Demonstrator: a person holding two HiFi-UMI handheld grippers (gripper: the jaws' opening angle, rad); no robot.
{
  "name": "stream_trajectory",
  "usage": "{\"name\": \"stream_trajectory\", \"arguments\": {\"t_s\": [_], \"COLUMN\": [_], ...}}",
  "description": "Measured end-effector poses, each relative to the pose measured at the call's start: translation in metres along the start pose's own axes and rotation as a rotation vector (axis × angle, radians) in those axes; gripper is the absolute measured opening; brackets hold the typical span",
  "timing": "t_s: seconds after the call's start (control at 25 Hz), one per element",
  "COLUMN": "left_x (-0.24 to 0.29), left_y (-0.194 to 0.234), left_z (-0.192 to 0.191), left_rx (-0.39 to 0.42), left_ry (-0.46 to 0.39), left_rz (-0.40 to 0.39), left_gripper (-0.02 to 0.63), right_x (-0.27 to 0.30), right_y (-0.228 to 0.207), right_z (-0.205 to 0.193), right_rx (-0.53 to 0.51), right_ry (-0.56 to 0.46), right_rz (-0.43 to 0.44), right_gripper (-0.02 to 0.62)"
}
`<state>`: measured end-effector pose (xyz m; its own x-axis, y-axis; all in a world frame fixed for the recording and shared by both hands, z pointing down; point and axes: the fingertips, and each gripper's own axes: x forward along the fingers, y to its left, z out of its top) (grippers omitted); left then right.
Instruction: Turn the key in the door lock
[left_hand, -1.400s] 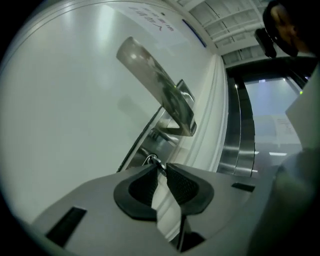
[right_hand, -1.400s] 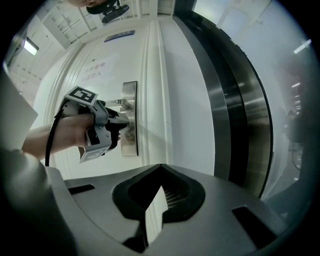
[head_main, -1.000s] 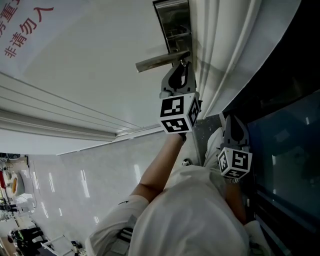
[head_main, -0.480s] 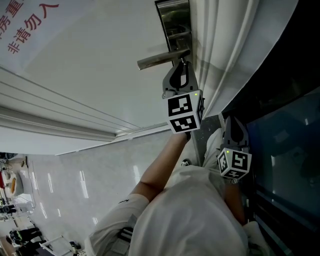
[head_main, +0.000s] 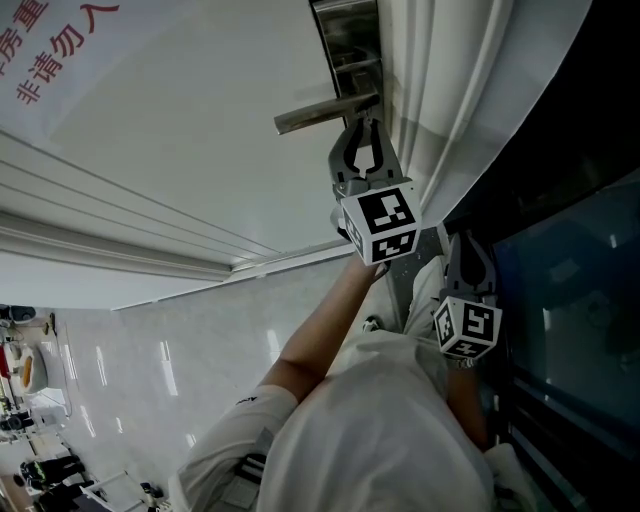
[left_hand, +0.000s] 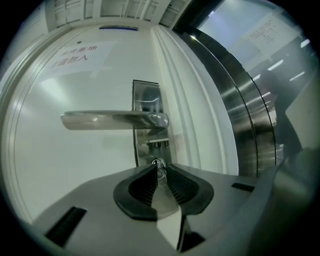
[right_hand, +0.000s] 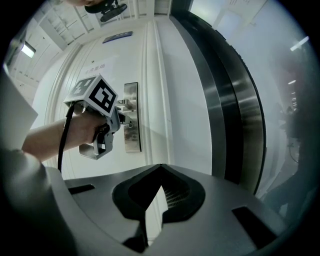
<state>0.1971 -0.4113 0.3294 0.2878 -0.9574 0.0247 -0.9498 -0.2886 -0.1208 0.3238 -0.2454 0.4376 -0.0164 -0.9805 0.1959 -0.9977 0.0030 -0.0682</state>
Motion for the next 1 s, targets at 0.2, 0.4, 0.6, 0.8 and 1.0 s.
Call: {"name": "stream_trajectory", "arguments": {"t_s": [0.2,0.4,0.6,0.8,1.0], "left_x": [-0.001,-0.002,-0.003,-0.003,-0.004], "left_y": [-0.006,-0.008,-0.010,-0.012,-0.013], "left_z": [-0.001,-0.002,-0.004,-0.005,-0.006], "left_rx": [0.209,0.332,0.453,0.587,0.646], "left_ry": [0.000,0.014,0.026,0.053,0.054], "left_rz": [-0.014,-0.050,-0.047,-0.065,-0.075], "left_gripper": [0.043,0.031,0.028,0.026,0.026], "right_x": [-0.003,-0.005,-0.007,-0.009,-0.011], "right_y": [0.001,0.003,0.005,0.006,0.009], "right_z": [-0.003,-0.003,-0.003,-0.003,-0.005], "right_rx": [0.005,0.004,0.002,0.005,0.005], "right_ry": [0.002,0.002,0.002,0.001,0.003], "right_rz": [0.000,0.001,0.003,0.005,0.009], "right_gripper": [-0.008,-0.008,-0.008,-0.008,-0.008]}}
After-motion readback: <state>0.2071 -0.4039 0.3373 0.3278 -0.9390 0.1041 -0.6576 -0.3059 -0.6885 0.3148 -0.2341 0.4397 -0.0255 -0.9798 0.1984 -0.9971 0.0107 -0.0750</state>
